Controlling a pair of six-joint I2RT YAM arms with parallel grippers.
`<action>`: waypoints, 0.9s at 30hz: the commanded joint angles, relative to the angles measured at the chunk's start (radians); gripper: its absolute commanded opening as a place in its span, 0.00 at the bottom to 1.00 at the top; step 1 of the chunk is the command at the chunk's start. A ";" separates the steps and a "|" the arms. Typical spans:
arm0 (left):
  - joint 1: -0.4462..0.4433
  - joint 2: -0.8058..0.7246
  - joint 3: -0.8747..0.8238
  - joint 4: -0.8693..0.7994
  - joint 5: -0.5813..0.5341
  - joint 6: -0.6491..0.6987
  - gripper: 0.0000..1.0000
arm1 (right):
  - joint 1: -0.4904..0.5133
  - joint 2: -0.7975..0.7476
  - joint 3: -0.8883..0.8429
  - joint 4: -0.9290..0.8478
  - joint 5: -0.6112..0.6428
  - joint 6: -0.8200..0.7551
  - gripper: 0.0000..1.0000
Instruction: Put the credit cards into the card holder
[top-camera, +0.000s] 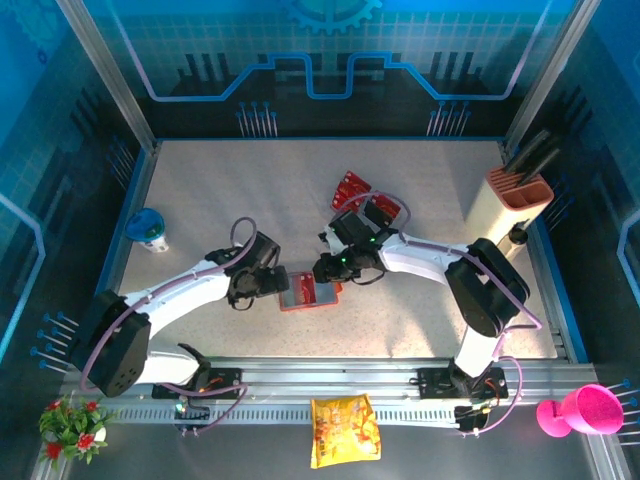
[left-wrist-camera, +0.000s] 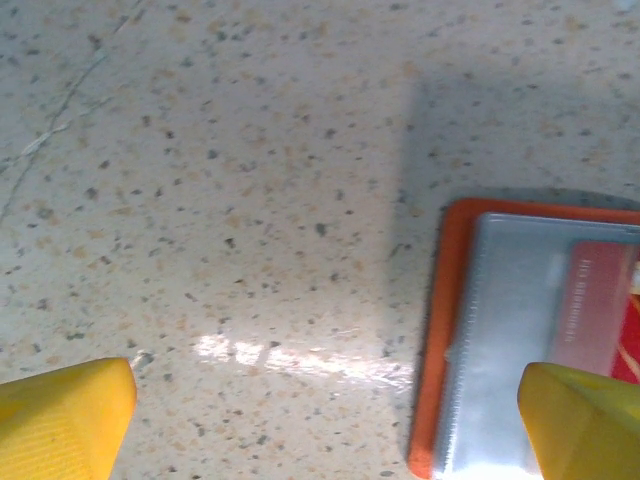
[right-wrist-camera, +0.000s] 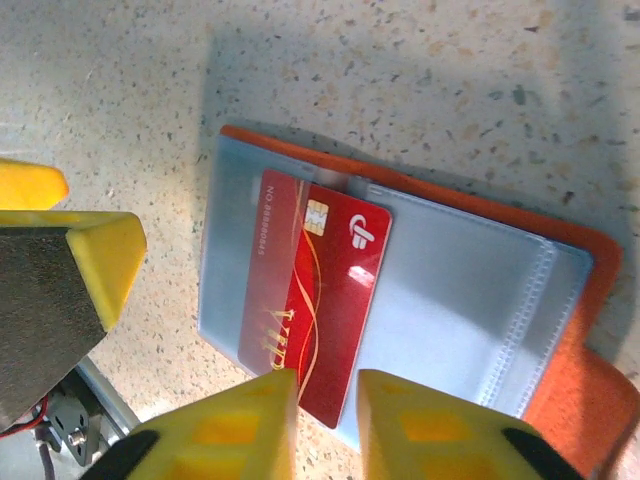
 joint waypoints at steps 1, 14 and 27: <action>0.012 0.040 -0.004 -0.062 -0.025 -0.032 0.99 | 0.018 0.038 0.064 -0.127 0.048 -0.062 0.16; 0.013 0.197 0.052 -0.064 -0.021 0.007 0.99 | 0.080 0.148 0.189 -0.203 0.092 -0.104 0.09; 0.012 0.226 0.039 -0.024 -0.001 0.028 0.99 | 0.141 0.272 0.273 -0.227 0.082 -0.094 0.08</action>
